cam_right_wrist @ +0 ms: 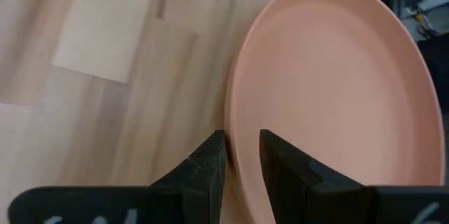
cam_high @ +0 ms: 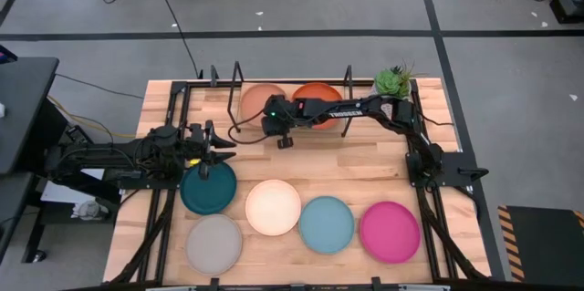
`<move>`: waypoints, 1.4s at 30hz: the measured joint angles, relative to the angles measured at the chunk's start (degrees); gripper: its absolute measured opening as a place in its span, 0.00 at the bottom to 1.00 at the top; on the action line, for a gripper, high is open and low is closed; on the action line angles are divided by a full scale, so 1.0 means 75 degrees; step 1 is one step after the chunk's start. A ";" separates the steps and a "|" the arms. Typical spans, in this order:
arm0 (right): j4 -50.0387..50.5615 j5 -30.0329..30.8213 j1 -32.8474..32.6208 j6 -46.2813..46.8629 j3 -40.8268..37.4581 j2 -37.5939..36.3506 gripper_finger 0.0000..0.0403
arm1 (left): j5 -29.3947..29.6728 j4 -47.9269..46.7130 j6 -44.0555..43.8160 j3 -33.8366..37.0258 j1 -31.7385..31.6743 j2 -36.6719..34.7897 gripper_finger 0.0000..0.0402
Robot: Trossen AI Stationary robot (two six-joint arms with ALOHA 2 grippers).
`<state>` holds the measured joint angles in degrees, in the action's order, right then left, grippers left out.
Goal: Place and stack plates onto a shelf
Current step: Put the brown plate on the shelf, then stack the light orange plate on top of the brown plate on the shelf
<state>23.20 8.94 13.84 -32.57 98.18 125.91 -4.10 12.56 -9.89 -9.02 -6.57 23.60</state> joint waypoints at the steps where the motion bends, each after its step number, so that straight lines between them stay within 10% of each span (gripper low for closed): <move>1: 0.0001 0.0058 0.0013 -0.0001 0.0000 0.0000 0.24 | 0.0000 0.0000 0.0001 0.0000 0.0000 -0.0001 0.35; 13: 0.0983 -0.0092 -0.0854 0.0863 0.0010 -0.0839 0.24 | 0.0001 -0.0073 0.0011 0.0000 0.0003 -0.0001 0.35; 20: 0.1777 -0.1769 -0.1929 0.2199 -0.0001 -0.0915 0.24 | 0.0000 -0.0073 0.0017 0.0000 0.0002 0.0001 0.35; 42: 0.1801 -0.1569 -0.4705 0.3093 -0.0013 0.0221 0.39 | 0.0003 -0.0035 -0.0001 0.0000 0.0000 0.0001 0.35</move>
<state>36.71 -2.83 -21.45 -9.37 98.08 127.57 -4.08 12.29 -9.89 -9.02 -6.57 23.61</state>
